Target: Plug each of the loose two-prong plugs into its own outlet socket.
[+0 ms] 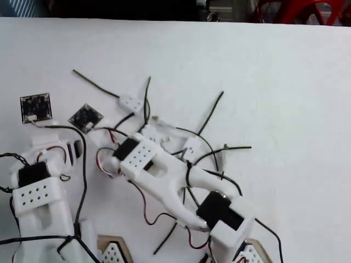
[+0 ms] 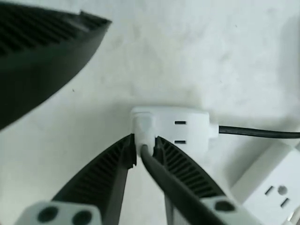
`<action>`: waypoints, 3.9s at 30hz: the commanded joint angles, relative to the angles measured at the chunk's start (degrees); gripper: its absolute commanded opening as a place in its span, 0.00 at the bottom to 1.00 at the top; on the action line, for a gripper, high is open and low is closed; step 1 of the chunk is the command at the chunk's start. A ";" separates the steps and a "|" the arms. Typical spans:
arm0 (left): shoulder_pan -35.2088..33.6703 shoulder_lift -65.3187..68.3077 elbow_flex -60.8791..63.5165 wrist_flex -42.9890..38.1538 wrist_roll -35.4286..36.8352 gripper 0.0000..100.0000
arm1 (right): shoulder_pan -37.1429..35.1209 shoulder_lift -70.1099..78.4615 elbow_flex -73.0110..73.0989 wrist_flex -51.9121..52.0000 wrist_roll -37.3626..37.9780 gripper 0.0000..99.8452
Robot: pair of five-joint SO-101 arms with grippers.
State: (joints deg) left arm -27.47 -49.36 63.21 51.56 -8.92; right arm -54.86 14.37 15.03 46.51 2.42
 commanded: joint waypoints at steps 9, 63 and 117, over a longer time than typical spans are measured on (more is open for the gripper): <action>-2.15 -1.63 3.34 -6.15 0.35 0.24 | 2.42 -17.36 2.99 6.64 -0.53 0.02; -2.07 -1.36 3.52 -6.15 0.26 0.24 | 41.01 -17.80 -6.15 3.21 -12.75 0.12; -1.89 -1.63 5.45 -7.82 0.00 0.24 | 27.38 -33.98 29.98 16.66 -1.76 0.02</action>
State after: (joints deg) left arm -29.14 -49.45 68.22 45.05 -8.92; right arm -30.51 -17.54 45.54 63.47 0.66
